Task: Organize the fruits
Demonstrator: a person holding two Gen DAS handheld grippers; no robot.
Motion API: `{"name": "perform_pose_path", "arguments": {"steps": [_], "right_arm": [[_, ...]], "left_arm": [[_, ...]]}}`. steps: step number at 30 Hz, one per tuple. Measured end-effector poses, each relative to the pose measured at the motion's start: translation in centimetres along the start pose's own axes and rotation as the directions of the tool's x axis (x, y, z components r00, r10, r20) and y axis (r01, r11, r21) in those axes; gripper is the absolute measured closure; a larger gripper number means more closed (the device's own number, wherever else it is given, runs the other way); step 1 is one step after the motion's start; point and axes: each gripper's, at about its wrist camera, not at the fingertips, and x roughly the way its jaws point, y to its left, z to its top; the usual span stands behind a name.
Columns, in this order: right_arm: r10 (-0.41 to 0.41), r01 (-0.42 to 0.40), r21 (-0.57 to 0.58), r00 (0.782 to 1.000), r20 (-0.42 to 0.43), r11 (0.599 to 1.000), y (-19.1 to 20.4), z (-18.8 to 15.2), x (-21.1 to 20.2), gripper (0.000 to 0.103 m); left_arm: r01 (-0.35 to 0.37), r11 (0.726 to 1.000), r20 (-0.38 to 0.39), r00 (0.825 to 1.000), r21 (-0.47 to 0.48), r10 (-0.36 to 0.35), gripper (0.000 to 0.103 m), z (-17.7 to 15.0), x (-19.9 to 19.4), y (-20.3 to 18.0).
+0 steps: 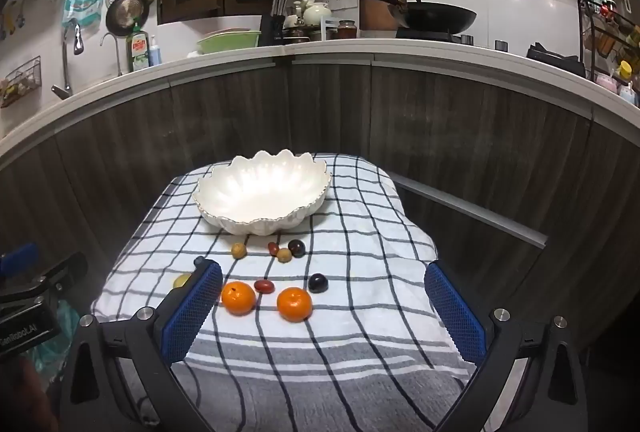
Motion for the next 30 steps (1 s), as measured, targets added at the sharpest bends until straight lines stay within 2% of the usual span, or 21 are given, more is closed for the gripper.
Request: {"name": "perform_pose_path", "arguments": {"steps": [30], "right_arm": [[0.004, -0.004, 0.003, 1.000, 0.008, 1.000, -0.04, -0.01, -0.24, 0.001]], "left_arm": [[0.016, 1.000, 0.013, 1.000, -0.019, -0.015, 0.000, -0.05, -0.25, 0.15]]}}
